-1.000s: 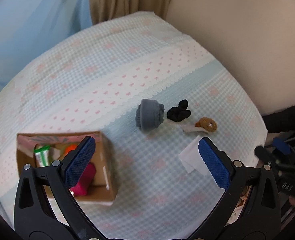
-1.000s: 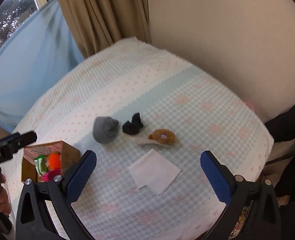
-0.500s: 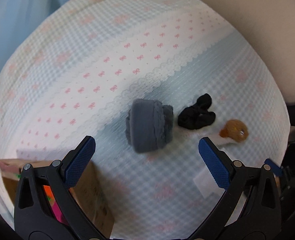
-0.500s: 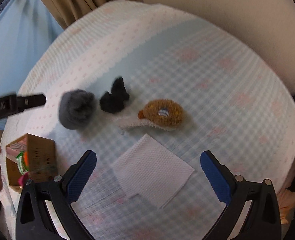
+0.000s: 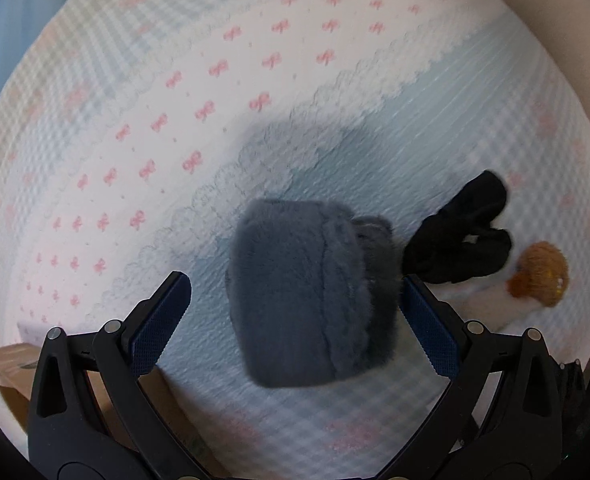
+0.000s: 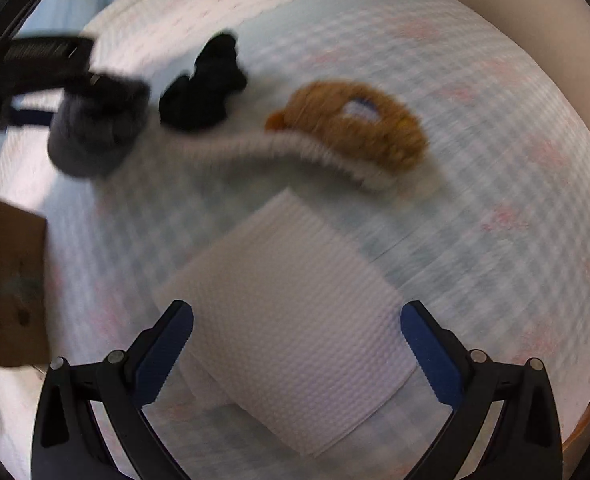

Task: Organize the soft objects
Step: 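Grasp the grey fuzzy hat with the left tool while the right tool grasps the white tissue, then lift and carry the grey hat and white tissue with both tools over the box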

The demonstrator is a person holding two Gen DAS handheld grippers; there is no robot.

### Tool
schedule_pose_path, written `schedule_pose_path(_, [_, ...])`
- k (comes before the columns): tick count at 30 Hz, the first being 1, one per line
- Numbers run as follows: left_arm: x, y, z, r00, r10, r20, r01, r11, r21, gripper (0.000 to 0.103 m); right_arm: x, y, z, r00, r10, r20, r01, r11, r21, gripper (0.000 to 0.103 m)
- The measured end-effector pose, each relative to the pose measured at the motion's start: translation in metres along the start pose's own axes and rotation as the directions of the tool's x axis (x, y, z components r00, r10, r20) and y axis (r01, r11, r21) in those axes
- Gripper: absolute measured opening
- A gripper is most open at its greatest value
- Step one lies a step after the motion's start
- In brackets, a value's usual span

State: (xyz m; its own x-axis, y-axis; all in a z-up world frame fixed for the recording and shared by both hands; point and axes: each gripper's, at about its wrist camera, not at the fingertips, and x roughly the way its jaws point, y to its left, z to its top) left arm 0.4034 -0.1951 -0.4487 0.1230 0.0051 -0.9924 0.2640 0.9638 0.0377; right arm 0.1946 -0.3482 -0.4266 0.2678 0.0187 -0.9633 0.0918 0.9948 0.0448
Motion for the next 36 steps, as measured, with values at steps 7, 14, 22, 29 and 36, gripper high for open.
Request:
schedule_pose_path(7, [0.017, -0.001, 0.001, 0.999, 0.032, -0.02, -0.032, 0.999, 0.008, 0.101, 0.001, 0.004, -0.009, 1.0, -0.008, 0.03, 0.01, 0.999, -0.052, 0.097])
schedule_pose_path(14, [0.021, -0.016, 0.005, 1.0, 0.004, -0.02, -0.004, 1.0, 0.028, 0.065, 0.0, 0.015, -0.012, 0.999, 0.017, 0.046, -0.013, 0.997, -0.074, 0.065])
schedule_pose_path(22, [0.005, -0.033, -0.004, 1.0, 0.012, -0.001, -0.012, 1.0, 0.022, 0.057, -0.011, 0.014, -0.004, 0.995, 0.089, 0.035, -0.087, 0.994, -0.063, 0.016])
schedule_pose_path(29, [-0.037, -0.032, -0.008, 0.999, 0.004, 0.046, -0.004, 1.0, 0.006, 0.056, -0.048, 0.009, 0.001, 0.988, 0.122, 0.1, -0.12, 0.992, -0.028, 0.012])
schedule_pose_path(36, [-0.098, -0.028, -0.027, 0.992, -0.021, 0.122, 0.022, 1.0, -0.009, 0.056, -0.09, 0.002, 0.006, 0.978, 0.133, 0.161, -0.13, 0.991, -0.028, 0.012])
